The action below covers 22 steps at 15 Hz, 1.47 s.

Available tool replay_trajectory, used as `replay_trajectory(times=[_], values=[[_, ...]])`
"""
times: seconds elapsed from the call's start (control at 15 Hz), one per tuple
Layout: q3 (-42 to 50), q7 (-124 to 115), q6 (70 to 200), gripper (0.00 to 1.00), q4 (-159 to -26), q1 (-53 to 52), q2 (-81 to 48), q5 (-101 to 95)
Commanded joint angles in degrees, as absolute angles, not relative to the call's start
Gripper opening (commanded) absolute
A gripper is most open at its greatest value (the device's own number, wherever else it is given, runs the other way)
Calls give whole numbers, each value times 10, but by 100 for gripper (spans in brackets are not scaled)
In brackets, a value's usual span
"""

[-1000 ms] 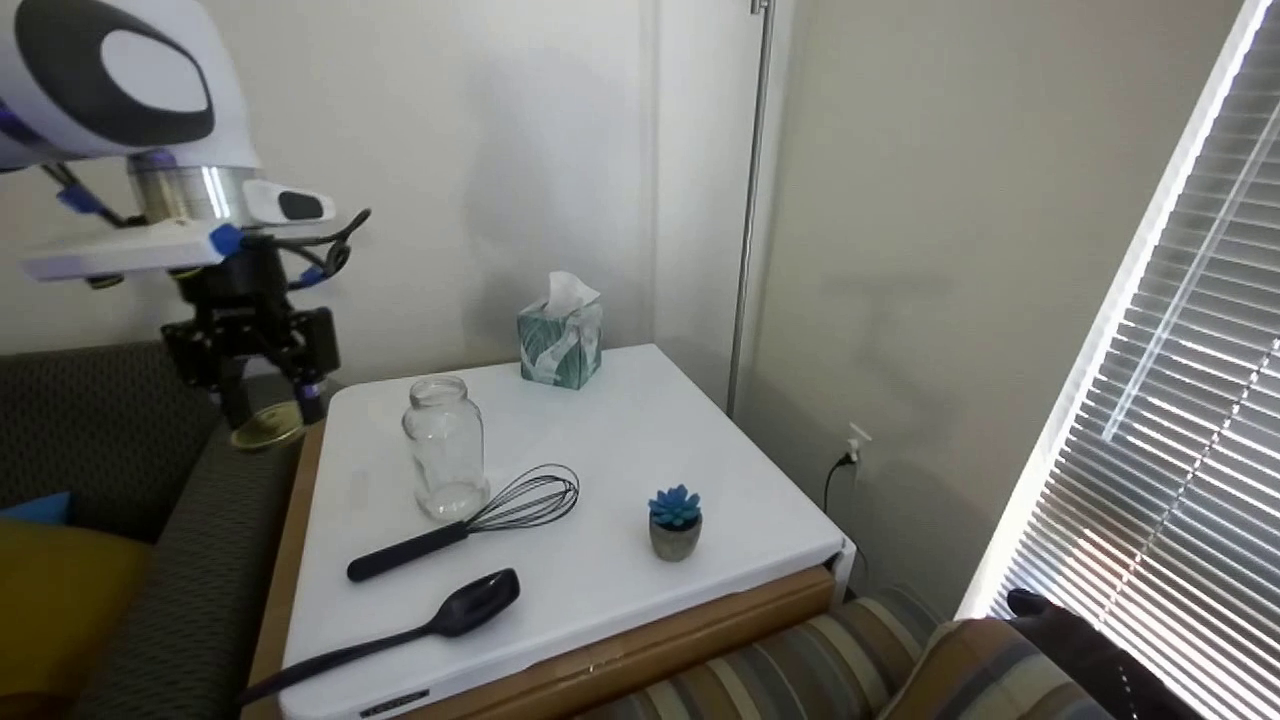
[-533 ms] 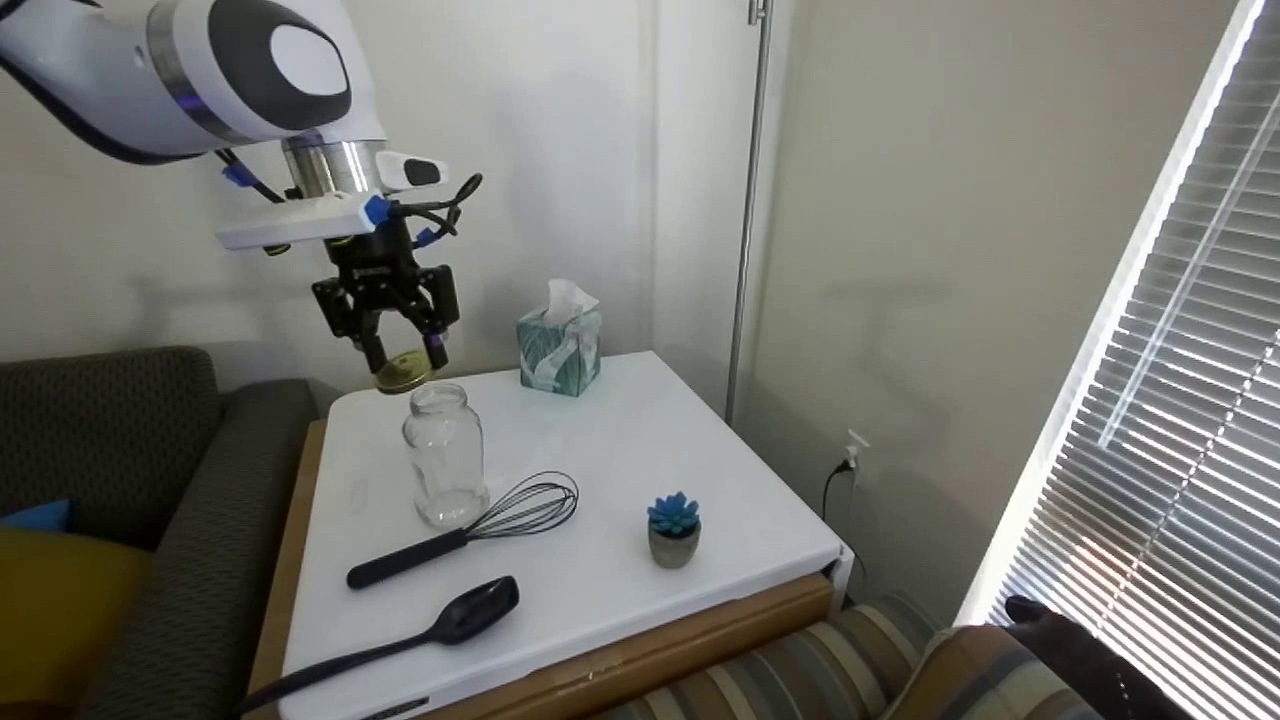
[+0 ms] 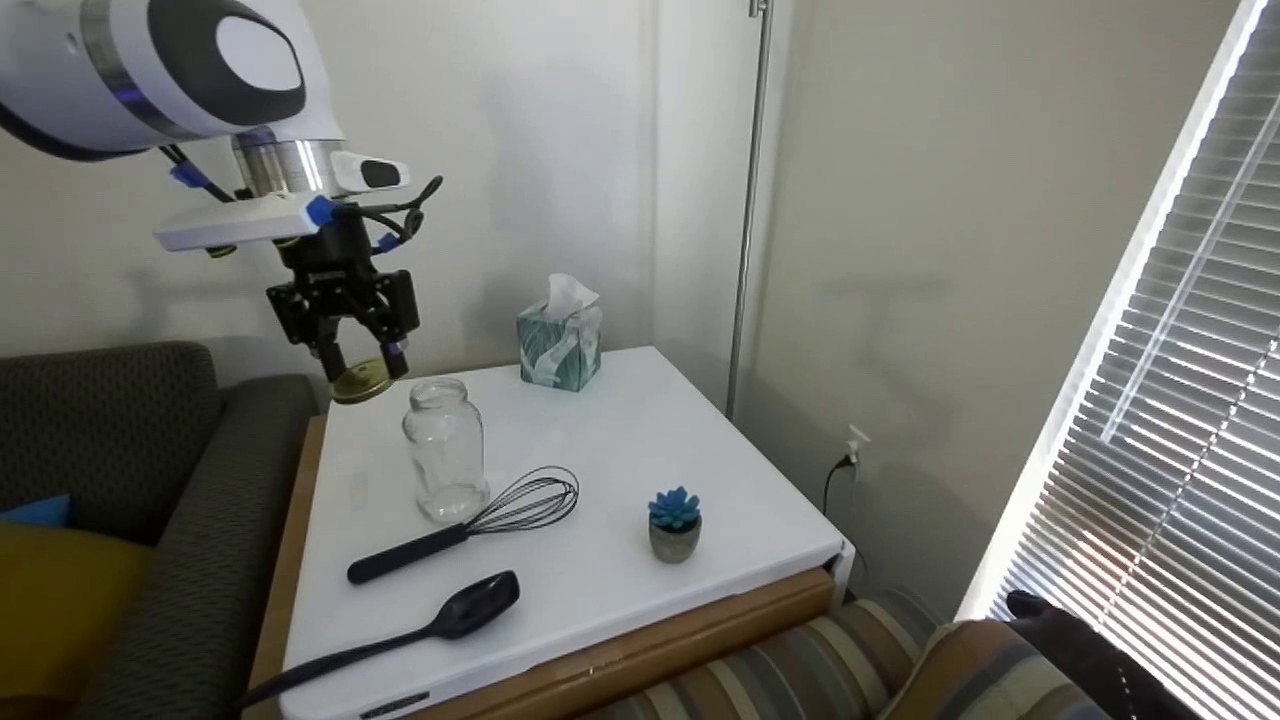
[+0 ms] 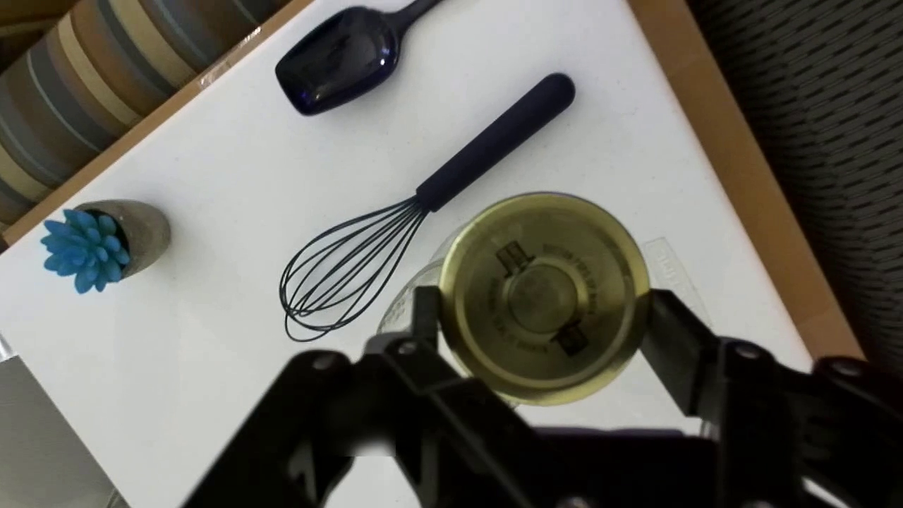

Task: Put the lid on the bottle

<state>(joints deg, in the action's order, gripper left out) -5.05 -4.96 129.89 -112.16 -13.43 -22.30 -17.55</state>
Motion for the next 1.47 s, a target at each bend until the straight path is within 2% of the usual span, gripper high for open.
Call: replay_trajectory(times=[0.0,0.2,0.27,0.47,0.53,0.8,1.4], values=[[-66,-83,1315,47,-1255,-145,-115,-172],[-93,-120,1315,47,-1344,-158,-33,-160],[-68,-72,1296,47,-1165,-130,-191,-179],[-66,-57,1284,47,-1124,-122,-211,-159],[-72,-88,1298,72,-1196,-137,-147,-172],[-60,-67,1298,72,-1131,-126,-212,-166],[-61,-67,1297,72,-1128,-128,-213,-166]])
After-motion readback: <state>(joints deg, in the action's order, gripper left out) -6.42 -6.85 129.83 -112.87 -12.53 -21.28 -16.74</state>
